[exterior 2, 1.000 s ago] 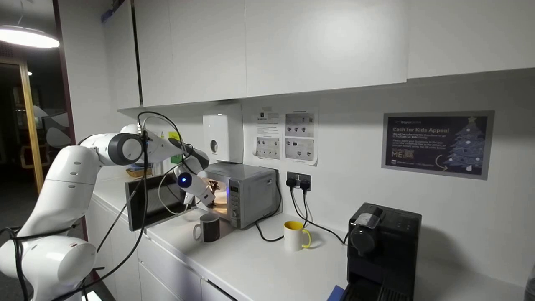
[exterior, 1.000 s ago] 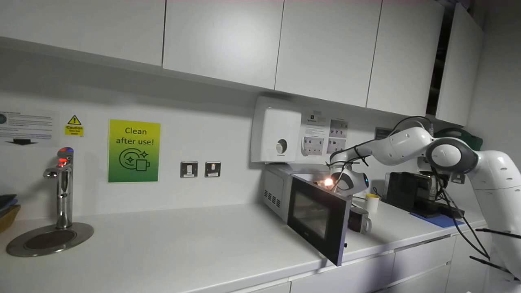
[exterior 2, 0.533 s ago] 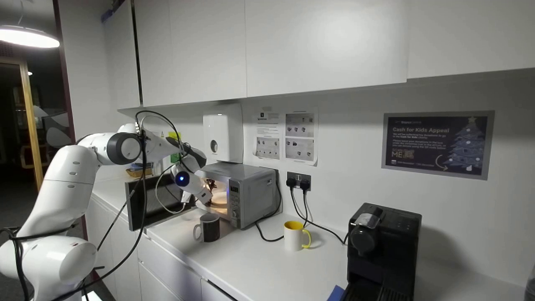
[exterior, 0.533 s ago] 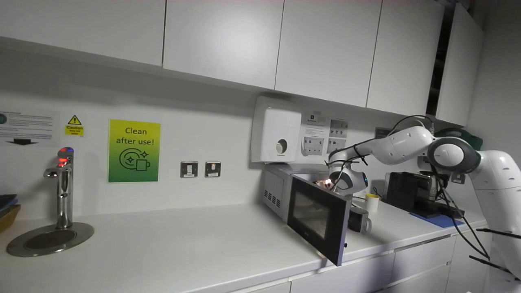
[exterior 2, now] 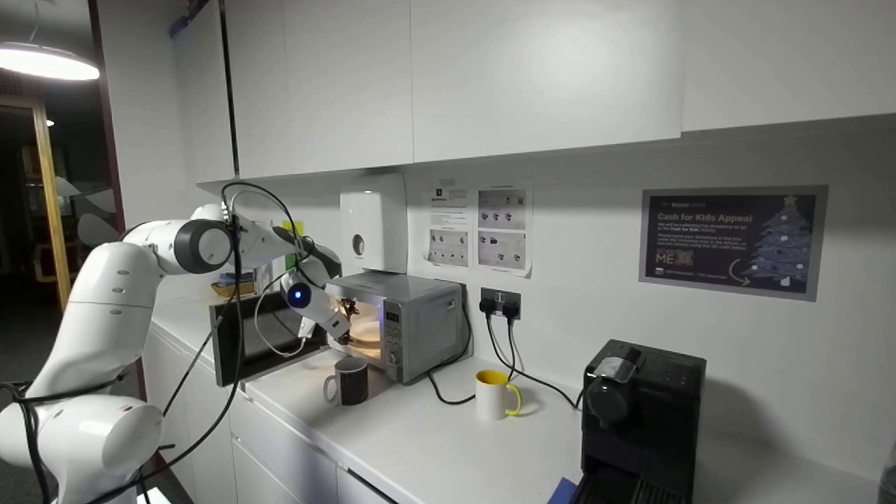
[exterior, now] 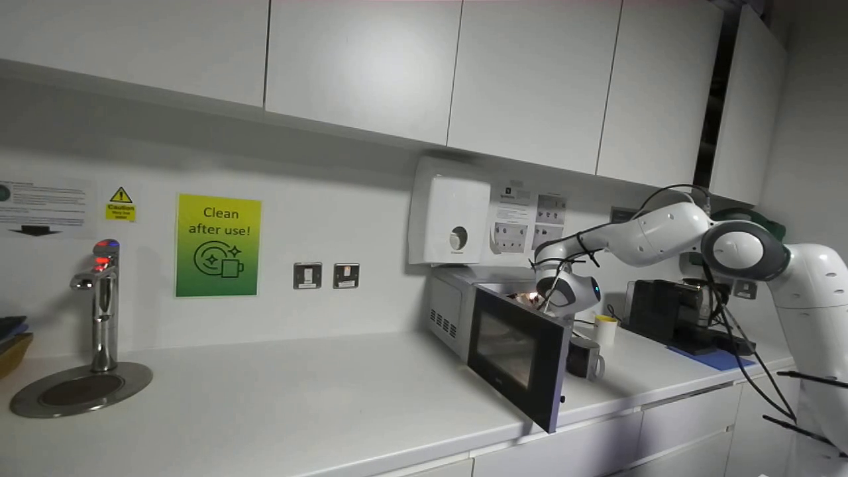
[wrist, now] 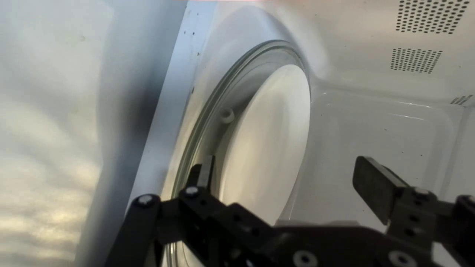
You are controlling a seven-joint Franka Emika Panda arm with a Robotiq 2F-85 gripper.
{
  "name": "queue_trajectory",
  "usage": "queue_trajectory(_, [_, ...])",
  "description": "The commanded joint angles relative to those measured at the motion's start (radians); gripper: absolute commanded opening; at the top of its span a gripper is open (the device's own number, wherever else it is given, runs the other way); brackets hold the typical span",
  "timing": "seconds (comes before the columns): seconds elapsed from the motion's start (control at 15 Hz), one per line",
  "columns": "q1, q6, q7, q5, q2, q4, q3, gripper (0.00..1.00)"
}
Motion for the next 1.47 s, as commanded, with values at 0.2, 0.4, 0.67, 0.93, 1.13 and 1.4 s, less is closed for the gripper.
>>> queue_trajectory(0.2, [0.031,0.05,-0.014,0.024,-0.137,-0.124,-0.004,1.0])
queue_trajectory(0.4, [0.03,0.063,-0.004,0.01,-0.18,-0.178,0.008,1.0])
queue_trajectory(0.67, [0.021,0.078,0.011,-0.015,-0.238,-0.266,0.03,1.0])
queue_trajectory(0.93, [0.015,0.104,0.013,-0.046,-0.294,-0.352,0.055,1.0])
queue_trajectory(1.13, [0.011,0.113,0.015,-0.088,-0.341,-0.421,0.08,1.0])
queue_trajectory(1.4, [0.015,0.143,0.01,-0.166,-0.399,-0.493,0.092,1.0])
